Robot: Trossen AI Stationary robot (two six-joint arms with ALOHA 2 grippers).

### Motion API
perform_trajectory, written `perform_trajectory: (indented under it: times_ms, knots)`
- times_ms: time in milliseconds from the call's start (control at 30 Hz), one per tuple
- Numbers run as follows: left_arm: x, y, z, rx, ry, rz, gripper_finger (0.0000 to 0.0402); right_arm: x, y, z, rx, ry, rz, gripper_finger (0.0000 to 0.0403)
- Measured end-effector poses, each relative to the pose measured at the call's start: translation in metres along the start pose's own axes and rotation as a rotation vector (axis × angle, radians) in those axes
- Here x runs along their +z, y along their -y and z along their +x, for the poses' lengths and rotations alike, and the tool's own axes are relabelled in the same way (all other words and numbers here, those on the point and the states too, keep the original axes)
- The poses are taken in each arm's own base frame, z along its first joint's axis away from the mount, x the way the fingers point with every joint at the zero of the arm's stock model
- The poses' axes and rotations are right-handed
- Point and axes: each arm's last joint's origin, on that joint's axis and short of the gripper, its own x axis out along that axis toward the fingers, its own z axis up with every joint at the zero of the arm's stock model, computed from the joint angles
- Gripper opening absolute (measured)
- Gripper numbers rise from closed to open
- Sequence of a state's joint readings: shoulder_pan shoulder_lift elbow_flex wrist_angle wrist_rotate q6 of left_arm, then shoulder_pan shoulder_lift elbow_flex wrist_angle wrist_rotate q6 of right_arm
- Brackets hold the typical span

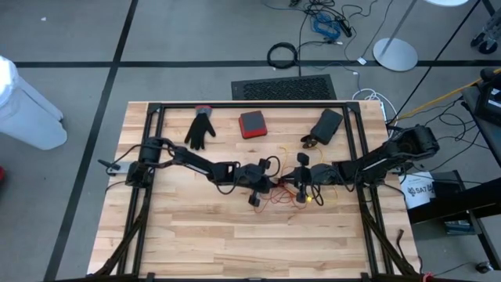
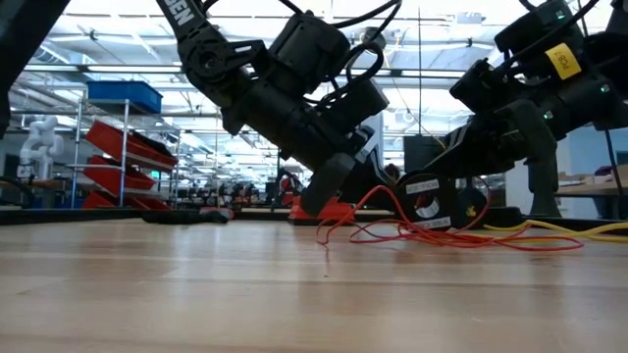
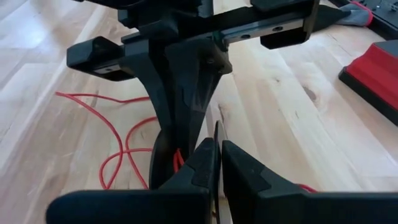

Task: Coil cords
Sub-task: Coil the red wire onto the spool

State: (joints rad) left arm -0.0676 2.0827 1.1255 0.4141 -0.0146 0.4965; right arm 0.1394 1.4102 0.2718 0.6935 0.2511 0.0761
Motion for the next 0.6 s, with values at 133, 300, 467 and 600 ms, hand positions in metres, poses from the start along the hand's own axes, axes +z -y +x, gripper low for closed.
perform_trajectory:
  times_ms: [133, 300, 467, 600]
  knots:
    - [0.002, 0.005, 0.000, 0.017, -0.009, 0.043, 0.0000, 0.000, 0.000, 0.000, 0.007, -0.002, 0.003, 0.0018]
    - [0.006, 0.010, 0.000, 0.028, -0.007, 0.077, 0.0000, 0.000, -0.001, 0.002, 0.050, 0.014, 0.010, 0.0018]
    - [0.009, 0.012, -0.003, 0.038, -0.012, 0.089, 0.0000, -0.002, -0.002, 0.004, 0.059, 0.012, 0.012, 0.0018]
    - [0.012, 0.011, -0.006, 0.037, -0.010, 0.090, 0.0000, -0.002, -0.003, 0.007, 0.063, 0.028, 0.015, 0.0018]
